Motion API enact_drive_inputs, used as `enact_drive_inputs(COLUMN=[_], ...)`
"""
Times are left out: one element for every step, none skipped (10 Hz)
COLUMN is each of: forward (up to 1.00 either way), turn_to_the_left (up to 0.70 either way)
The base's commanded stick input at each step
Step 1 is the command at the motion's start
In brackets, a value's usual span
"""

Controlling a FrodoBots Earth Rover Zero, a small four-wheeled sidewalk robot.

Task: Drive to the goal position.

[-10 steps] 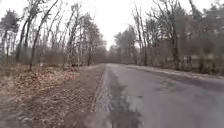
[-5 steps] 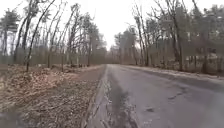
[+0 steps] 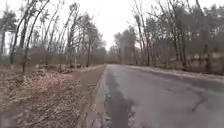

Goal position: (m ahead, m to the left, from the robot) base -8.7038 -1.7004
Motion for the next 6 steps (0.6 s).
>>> enact_drive_inputs(forward=[1.0,1.0,1.0,1.0,1.0,1.0], turn_to_the_left=[0.0,0.0,0.0,0.0,0.0,0.0])
